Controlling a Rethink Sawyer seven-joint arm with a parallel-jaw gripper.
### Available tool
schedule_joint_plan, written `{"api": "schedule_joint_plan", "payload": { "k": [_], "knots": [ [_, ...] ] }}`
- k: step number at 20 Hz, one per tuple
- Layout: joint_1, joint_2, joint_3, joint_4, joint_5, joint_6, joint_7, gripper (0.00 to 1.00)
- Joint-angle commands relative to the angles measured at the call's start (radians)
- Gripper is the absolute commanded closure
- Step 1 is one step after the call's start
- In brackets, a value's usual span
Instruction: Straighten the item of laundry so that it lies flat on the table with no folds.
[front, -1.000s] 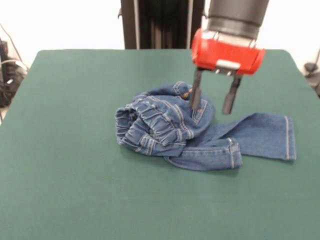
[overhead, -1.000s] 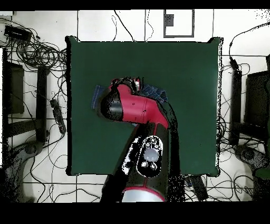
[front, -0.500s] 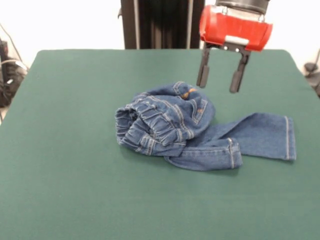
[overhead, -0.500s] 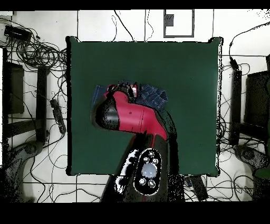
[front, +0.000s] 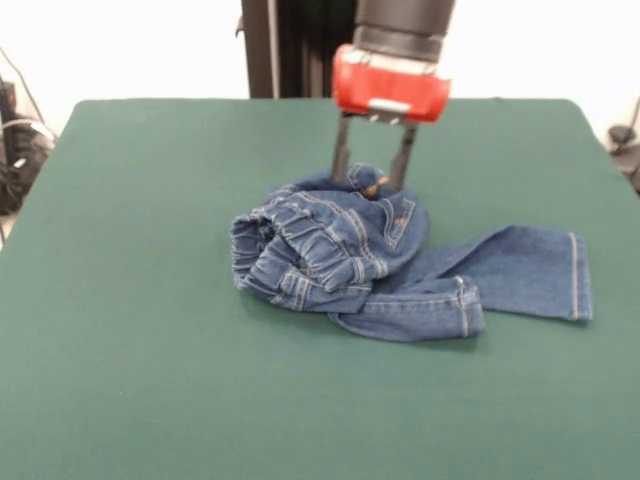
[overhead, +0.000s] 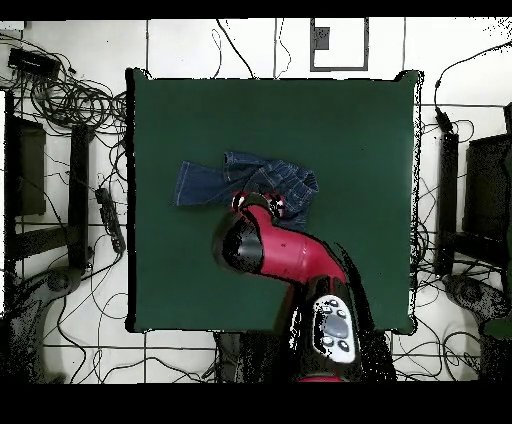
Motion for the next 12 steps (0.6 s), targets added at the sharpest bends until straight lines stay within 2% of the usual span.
{"api": "schedule_joint_plan", "payload": {
  "k": [1, 7, 12],
  "knots": [
    [-0.054, 0.157, 0.174, 0.172, -0.082, -0.133, 0.215, 0.0],
    [-0.106, 0.316, 0.198, 0.082, -0.13, -0.278, 0.224, 0.0],
    [-0.07, 0.34, 0.188, 0.066, -0.086, -0.337, 0.256, 0.0]
  ]
}}
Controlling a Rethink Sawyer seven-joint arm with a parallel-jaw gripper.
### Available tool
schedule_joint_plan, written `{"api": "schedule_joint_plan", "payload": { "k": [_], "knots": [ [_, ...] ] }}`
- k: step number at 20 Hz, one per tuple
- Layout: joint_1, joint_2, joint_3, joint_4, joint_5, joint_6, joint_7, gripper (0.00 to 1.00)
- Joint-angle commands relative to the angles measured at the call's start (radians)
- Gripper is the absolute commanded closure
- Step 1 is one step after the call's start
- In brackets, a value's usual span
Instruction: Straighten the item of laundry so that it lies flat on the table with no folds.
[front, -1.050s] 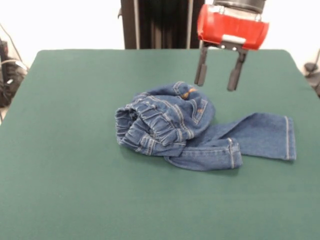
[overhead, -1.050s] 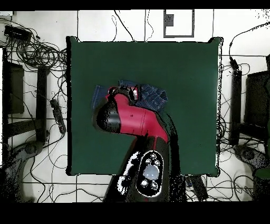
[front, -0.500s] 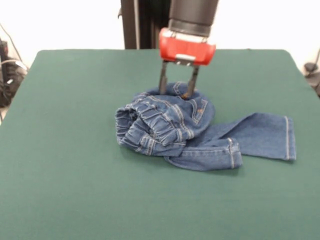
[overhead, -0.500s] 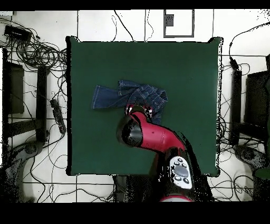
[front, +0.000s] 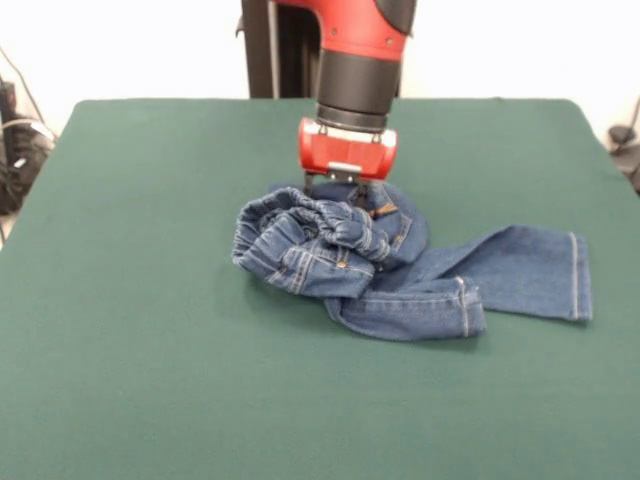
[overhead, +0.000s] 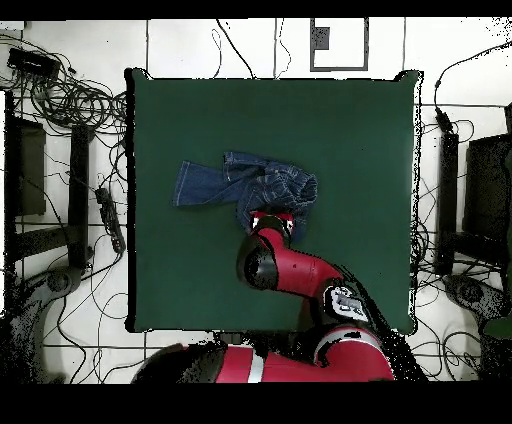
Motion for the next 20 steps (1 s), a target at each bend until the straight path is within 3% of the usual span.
{"api": "schedule_joint_plan", "payload": {
  "k": [1, 7, 8, 20],
  "knots": [
    [0.04, 0.141, 0.136, 0.015, 0.016, -0.025, 0.256, 0.0],
    [0.034, 0.138, 0.152, 0.017, 0.022, -0.042, 0.251, 0.0],
    [0.035, 0.137, 0.153, 0.019, 0.023, -0.044, 0.252, 1.0],
    [0.057, 0.118, 0.142, 0.036, 0.051, -0.027, 0.261, 1.0]
  ]
}}
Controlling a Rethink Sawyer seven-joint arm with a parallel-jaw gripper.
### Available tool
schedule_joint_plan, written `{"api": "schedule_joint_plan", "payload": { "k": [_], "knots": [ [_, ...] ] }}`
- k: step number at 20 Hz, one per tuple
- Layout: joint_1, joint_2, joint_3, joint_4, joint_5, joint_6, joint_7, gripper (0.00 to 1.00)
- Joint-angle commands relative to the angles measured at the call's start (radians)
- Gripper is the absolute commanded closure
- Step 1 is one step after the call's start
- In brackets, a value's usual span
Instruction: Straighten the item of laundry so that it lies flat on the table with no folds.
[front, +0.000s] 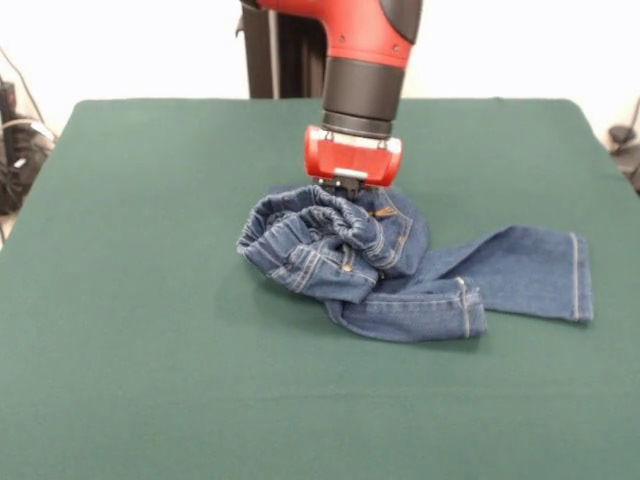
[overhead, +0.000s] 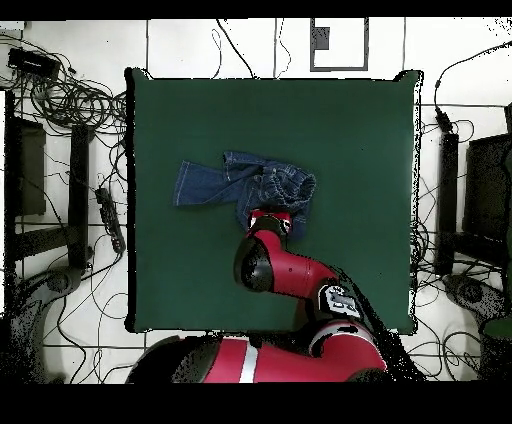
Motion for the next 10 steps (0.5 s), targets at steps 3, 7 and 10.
{"api": "schedule_joint_plan", "payload": {
  "k": [3, 7, 10],
  "knots": [
    [0.059, 0.049, 0.141, 0.076, 0.056, 0.023, 0.289, 1.0],
    [0.106, -0.169, 0.124, 0.223, 0.096, 0.142, 0.315, 1.0],
    [0.148, -0.326, 0.096, 0.306, 0.128, 0.211, 0.314, 1.0]
  ]
}}
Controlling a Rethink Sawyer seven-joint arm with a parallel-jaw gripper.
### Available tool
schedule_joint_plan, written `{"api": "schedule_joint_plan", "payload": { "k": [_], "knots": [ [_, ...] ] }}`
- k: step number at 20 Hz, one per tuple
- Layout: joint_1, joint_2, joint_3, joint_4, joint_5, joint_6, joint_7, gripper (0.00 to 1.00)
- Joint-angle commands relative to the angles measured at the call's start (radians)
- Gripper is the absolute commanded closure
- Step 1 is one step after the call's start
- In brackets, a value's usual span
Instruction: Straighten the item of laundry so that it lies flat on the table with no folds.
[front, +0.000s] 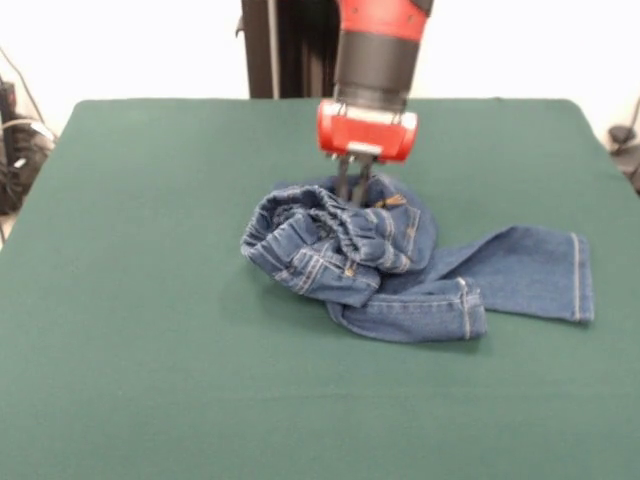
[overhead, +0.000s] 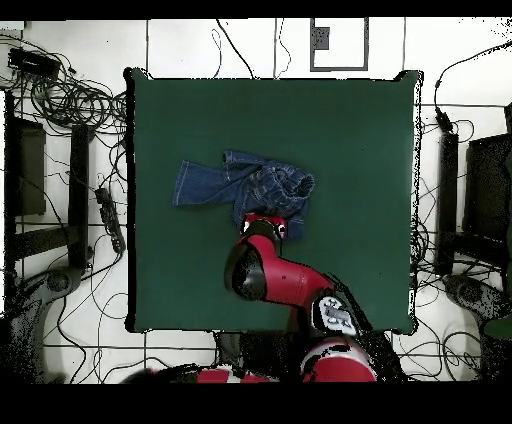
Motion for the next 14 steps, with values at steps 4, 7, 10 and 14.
{"api": "schedule_joint_plan", "payload": {
  "k": [4, 7, 10, 14],
  "knots": [
    [0.167, -0.38, 0.037, 0.292, 0.122, 0.265, 0.307, 1.0],
    [0.192, -0.451, 0.008, 0.303, 0.142, 0.338, 0.303, 1.0],
    [0.224, -0.449, -0.017, 0.288, 0.166, 0.338, 0.306, 1.0],
    [0.248, -0.431, -0.001, 0.291, 0.198, 0.306, 0.342, 1.0]
  ]
}}
